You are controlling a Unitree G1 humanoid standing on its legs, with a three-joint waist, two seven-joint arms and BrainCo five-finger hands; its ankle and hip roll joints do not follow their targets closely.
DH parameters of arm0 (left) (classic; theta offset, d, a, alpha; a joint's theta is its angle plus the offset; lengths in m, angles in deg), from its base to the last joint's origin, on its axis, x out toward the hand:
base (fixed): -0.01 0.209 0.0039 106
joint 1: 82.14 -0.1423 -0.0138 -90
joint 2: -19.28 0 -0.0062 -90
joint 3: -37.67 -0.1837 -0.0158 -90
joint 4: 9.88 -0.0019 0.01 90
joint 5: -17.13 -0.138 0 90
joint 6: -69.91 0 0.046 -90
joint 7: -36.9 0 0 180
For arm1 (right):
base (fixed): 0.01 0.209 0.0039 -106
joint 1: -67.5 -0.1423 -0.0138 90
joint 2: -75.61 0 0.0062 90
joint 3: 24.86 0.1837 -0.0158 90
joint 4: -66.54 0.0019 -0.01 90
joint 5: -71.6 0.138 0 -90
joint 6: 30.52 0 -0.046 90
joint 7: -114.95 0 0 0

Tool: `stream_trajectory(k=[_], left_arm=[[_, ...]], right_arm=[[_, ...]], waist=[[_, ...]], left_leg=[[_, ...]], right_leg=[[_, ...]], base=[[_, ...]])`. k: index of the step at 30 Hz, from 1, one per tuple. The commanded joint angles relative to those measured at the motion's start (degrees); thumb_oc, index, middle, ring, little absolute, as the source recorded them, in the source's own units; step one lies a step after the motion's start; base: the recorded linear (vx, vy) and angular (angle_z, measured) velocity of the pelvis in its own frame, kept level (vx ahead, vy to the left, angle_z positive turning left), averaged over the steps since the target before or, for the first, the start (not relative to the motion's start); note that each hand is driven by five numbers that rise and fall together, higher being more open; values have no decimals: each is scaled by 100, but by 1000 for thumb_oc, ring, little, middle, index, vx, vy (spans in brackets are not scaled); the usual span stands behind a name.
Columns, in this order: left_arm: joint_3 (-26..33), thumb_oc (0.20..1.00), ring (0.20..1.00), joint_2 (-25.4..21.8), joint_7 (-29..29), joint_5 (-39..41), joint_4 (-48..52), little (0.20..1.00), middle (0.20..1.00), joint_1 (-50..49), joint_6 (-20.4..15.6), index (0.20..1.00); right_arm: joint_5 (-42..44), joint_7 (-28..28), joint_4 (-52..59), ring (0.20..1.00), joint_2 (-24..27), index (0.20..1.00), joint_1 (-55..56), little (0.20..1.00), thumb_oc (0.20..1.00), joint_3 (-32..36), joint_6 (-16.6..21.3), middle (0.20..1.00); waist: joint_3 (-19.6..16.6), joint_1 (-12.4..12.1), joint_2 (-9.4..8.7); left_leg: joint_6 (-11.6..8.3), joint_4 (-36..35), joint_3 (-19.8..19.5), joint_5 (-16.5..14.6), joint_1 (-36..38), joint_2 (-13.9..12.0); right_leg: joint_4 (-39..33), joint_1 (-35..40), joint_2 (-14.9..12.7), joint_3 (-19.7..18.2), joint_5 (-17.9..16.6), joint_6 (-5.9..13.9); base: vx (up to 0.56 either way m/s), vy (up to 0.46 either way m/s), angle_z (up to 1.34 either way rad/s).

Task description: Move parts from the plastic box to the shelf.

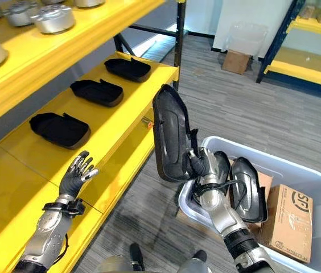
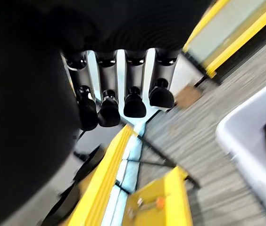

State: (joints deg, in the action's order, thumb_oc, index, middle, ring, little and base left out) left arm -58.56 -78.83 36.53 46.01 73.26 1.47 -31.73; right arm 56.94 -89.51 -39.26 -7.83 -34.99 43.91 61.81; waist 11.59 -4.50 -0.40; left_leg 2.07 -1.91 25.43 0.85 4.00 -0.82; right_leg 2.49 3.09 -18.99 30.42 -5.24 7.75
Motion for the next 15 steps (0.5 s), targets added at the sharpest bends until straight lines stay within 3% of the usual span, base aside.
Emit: stream_trajectory(k=[1,3,7,8,9,10,11,12,15], left_arm=[[157,1000,1000,-96,197,-308,608,1000,1000,236,-314,1000],[104,1000,1000,-124,284,-182,582,1000,1000,310,-269,1000],[-158,1000,1000,-104,671,-124,389,1000,1000,527,-279,1000],[-281,1000,1000,-95,752,-86,359,1000,1000,559,-298,1000],[-382,1000,1000,-19,707,-78,333,1000,1000,566,-290,1000],[-391,1000,1000,-9,702,-68,335,1000,1000,565,-278,1000],[-478,1000,1000,113,811,-69,319,1000,1000,595,-175,1000],[-489,1000,1000,128,824,-54,320,1000,1000,598,-149,1000],[-777,1000,1000,381,846,-66,72,1000,1000,824,-66,1000]], right_arm=[[339,8,552,200,17,200,-404,200,200,30,423,200],[406,28,554,200,-7,200,-442,200,200,35,369,200],[486,-160,593,200,-12,200,-287,200,200,61,315,200],[464,-156,649,200,-18,200,-138,200,200,102,336,200],[496,105,730,200,11,200,-29,200,200,151,395,200],[498,121,752,200,16,200,-17,200,200,153,394,200],[478,273,964,200,121,200,138,200,200,193,290,200],[492,292,984,200,134,200,162,200,200,207,294,200],[425,334,1088,200,201,200,423,200,200,293,357,200]], waist=[[-68,-153,44],[-88,-181,43],[-195,-50,18],[-197,67,-20],[-223,175,-52],[-227,186,-54],[-249,326,-102],[-253,349,-109],[-362,648,-193]], left_leg=[[-551,-309,-100,117,493,-530],[-506,-309,-222,96,416,-452],[-317,-309,-657,41,202,-261],[-174,-309,-735,101,108,-196],[-122,-309,-890,135,44,-157],[-120,-309,-909,140,36,-151],[-78,-309,-1194,207,-62,-20],[-76,-309,-1232,217,-71,-2],[-92,-309,-1349,292,-218,190]], right_leg=[[-367,30,114,342,-759,408],[-349,-18,68,254,-820,452],[-209,-238,204,-491,-841,456],[9,-414,354,-791,-807,332],[215,-460,717,-1082,-574,246],[240,-465,763,-1104,-536,232],[282,-426,1287,-1543,-222,12],[273,-410,1344,-1605,-197,-19],[-13,-265,2010,-2339,100,-374]], base=[[-212,319,28],[-142,203,39],[-128,140,91],[-176,191,118],[-169,182,71],[-104,215,124],[-45,118,115],[-62,144,187],[-99,96,193]])
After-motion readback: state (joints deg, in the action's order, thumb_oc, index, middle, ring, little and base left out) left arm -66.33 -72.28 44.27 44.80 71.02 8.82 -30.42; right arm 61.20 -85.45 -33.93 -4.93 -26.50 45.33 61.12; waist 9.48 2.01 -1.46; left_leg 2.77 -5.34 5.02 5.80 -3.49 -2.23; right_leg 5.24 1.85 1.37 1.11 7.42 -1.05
